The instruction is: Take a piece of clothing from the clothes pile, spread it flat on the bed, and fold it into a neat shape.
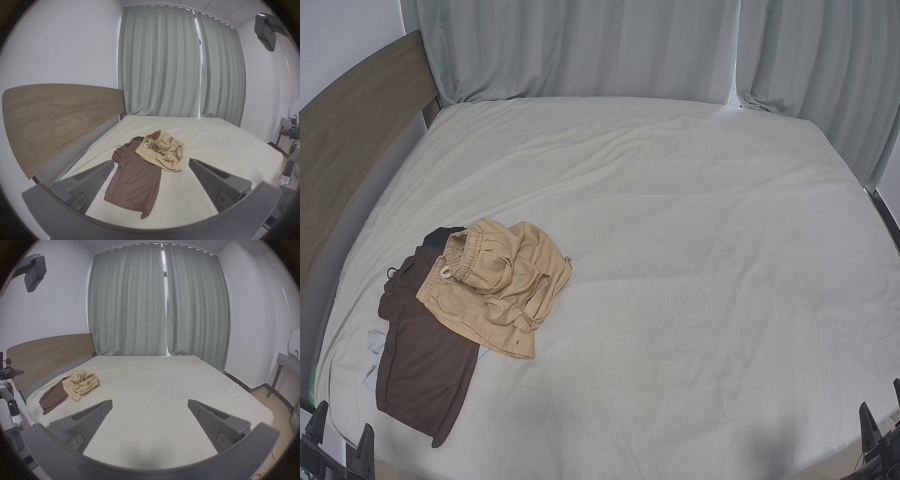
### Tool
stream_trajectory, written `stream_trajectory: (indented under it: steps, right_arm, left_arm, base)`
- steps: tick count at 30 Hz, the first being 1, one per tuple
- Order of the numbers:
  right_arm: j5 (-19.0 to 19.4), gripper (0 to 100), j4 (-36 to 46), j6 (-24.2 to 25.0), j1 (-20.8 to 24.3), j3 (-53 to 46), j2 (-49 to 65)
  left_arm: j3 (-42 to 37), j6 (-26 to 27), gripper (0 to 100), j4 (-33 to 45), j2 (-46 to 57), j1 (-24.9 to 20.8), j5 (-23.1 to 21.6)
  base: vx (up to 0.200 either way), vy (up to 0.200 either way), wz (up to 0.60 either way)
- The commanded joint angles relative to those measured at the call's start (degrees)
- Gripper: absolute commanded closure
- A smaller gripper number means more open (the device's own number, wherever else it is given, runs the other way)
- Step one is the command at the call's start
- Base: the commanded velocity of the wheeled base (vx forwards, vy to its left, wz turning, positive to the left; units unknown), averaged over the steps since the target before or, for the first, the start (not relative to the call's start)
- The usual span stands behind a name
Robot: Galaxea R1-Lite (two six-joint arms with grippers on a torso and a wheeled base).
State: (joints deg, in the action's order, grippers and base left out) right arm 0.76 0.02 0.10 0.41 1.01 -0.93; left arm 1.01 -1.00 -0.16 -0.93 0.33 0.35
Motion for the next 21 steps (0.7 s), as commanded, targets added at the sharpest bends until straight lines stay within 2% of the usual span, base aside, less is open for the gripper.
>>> stream_trajectory:
  steps: [1, 9, 11, 12, 15, 18, 21]
  right_arm:
    - [0.04, 0, -0.02, -0.01, 0.02, -0.92, 0.93]
    - [0.04, 0, -0.02, 0.08, 0.11, -0.92, 0.93]
    - [0.04, 0, -0.02, 0.08, 0.11, -0.92, 0.93]
    - [0.04, 0, -0.02, 0.08, 0.11, -0.92, 0.93]
    - [0.04, 0, -0.02, -0.01, 0.02, -1.01, 0.93]
    - [0.04, 0, -0.02, 0.08, 0.20, -0.92, 0.93]
    - [0.04, 0, -0.02, -0.01, 0.02, -0.92, 0.93]
  left_arm:
    - [-1.01, 0.12, 0, -0.02, 0.75, 0.02, -0.09]
    - [-0.75, 0.12, 0, -1.25, 0.75, 0.11, -0.27]
    - [1.89, -0.32, 0, -4.06, 0.49, 0.20, -0.35]
    - [5.93, -0.23, 0, -5.73, -0.66, 0.46, -0.88]
    - [10.50, -0.32, 0, -4.06, -6.02, 0.55, -2.11]
    - [9.54, -1.02, 0, -2.83, -7.16, -0.50, -3.52]
    - [8.83, -3.92, 0, -1.60, -8.04, -1.56, -5.89]
  base:
    - [0.000, 0.000, 0.00]
    - [0.000, 0.000, 0.00]
    - [0.000, 0.000, 0.00]
    - [0.000, 0.000, 0.00]
    - [0.000, 0.000, 0.00]
    - [0.000, 0.000, 0.00]
    - [0.000, 0.000, 0.00]
